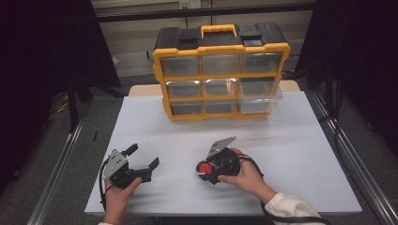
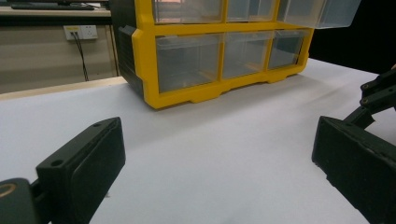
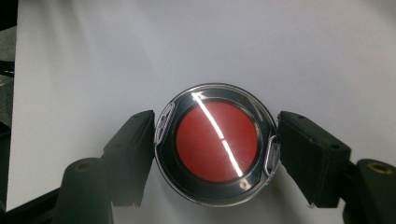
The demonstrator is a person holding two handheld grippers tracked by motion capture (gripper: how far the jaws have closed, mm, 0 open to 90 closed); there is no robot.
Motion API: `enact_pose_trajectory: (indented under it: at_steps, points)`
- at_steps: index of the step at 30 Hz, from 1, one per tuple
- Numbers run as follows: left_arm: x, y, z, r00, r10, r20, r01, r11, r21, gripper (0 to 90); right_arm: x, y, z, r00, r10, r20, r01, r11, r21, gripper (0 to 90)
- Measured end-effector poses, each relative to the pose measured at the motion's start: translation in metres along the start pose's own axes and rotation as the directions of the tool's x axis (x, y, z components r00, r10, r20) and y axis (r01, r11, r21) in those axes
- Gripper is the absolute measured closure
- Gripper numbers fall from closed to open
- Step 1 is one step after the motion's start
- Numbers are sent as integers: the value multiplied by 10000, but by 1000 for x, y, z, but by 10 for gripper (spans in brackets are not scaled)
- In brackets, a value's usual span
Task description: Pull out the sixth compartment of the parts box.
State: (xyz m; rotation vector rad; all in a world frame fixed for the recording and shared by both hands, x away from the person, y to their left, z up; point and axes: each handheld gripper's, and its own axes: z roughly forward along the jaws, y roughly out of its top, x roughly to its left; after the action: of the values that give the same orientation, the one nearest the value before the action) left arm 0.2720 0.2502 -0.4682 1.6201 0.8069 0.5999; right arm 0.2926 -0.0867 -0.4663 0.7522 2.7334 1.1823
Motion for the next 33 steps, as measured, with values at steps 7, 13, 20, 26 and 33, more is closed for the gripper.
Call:
enact_pose_trajectory:
  at_steps: [7, 13, 20, 26, 33]
  points:
    - [0, 0, 0, 10000, 9, -86, -9, 10000, -7, 27, -4, 3, -7, 10000, 13, 22, -13, 9996, 266, 300]
    - [0, 0, 0, 10000, 8, -20, -8, 10000, -16, 27, -6, 8, -14, 10000, 59, 40, -61, 9990, 445, 300]
    - [0, 0, 0, 10000, 33, 15, -33, 10000, 11, 27, -10, 14, -23, 9999, 86, 83, -91, 9976, 680, 301]
    - [0, 0, 0, 10000, 34, 29, -34, 10000, 14, 27, -15, 19, -32, 10000, 24, -17, -22, 9962, 872, 300]
    - [0, 0, 0, 9999, 93, 53, -94, 9999, 49, 27, -19, 28, -44, 9999, 100, 79, -109, 9924, 1224, 300]
